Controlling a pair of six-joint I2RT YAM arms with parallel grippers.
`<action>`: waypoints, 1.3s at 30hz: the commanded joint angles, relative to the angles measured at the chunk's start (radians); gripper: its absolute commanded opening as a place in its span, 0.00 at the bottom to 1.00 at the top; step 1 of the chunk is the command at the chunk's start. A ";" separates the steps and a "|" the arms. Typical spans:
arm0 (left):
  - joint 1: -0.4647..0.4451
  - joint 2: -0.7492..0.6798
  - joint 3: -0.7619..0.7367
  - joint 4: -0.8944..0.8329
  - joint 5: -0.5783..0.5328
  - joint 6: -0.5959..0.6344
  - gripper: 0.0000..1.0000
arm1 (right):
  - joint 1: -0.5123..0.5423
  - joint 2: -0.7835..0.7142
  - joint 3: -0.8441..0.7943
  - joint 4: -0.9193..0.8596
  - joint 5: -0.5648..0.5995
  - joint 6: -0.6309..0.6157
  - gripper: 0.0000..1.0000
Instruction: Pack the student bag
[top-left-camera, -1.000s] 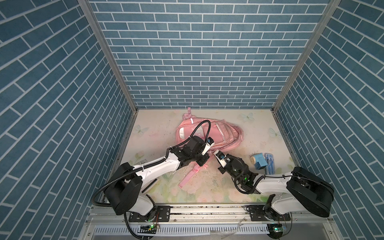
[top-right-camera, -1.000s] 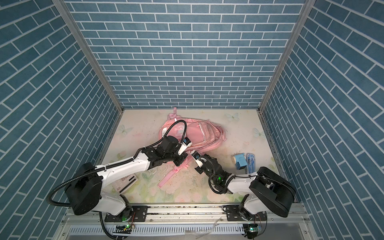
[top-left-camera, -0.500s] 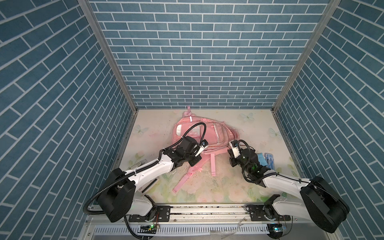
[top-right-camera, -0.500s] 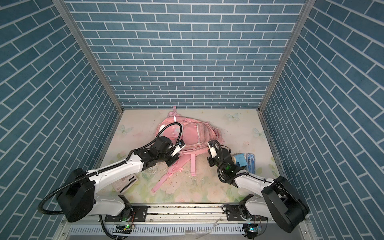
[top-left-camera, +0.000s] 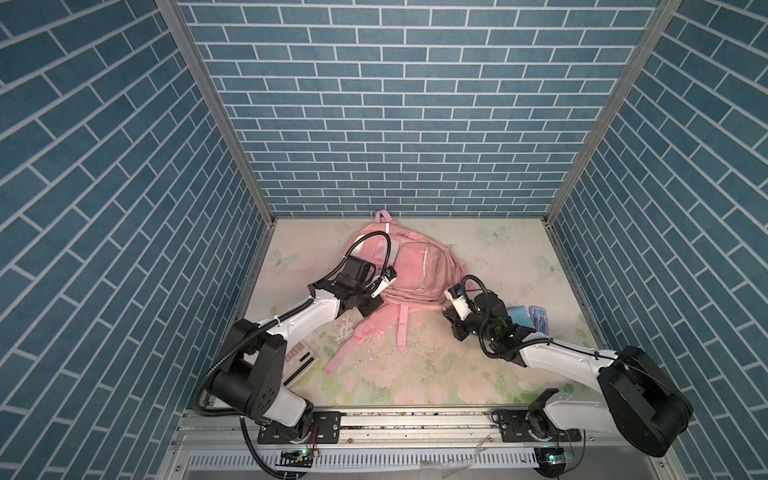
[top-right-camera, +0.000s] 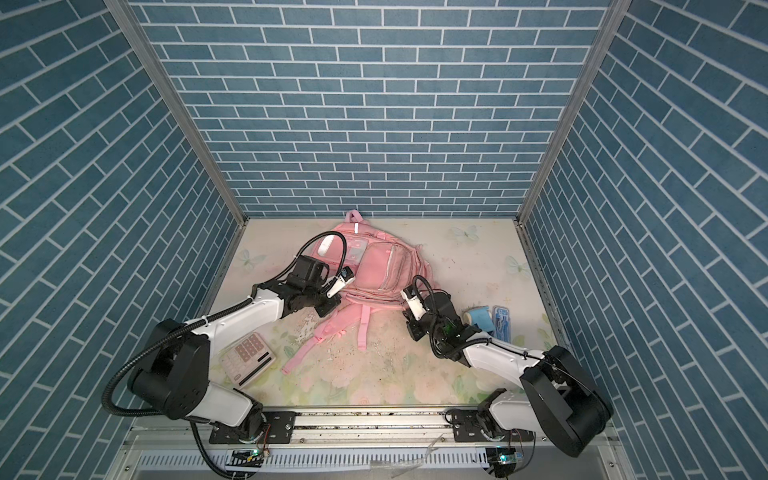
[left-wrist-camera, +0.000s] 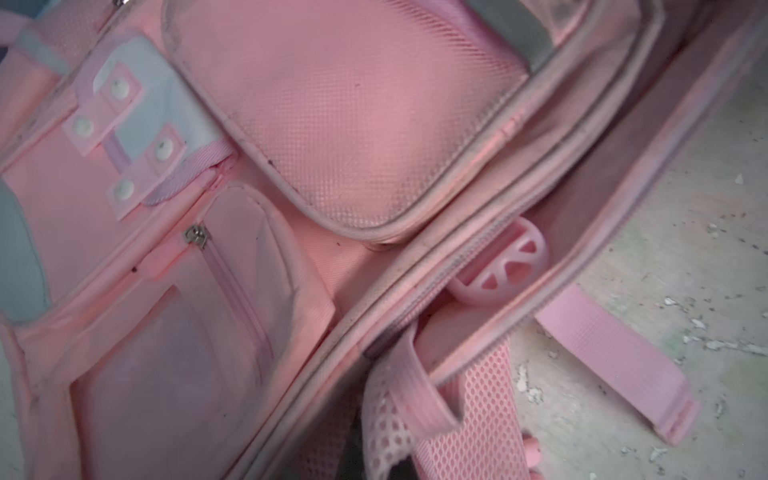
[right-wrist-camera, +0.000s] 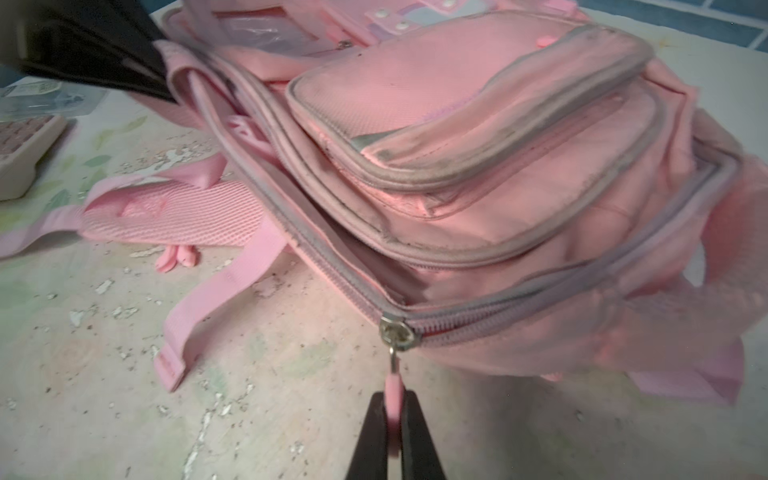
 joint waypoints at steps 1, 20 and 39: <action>0.066 0.002 0.031 0.103 0.047 -0.190 0.10 | 0.057 0.027 0.073 -0.014 -0.030 0.015 0.00; -0.348 -0.296 -0.355 0.454 -0.316 -1.836 0.56 | 0.127 0.097 0.114 -0.047 -0.040 -0.037 0.00; -0.511 -0.028 -0.386 0.692 -0.566 -2.189 0.50 | 0.200 0.089 0.096 -0.040 -0.001 -0.092 0.00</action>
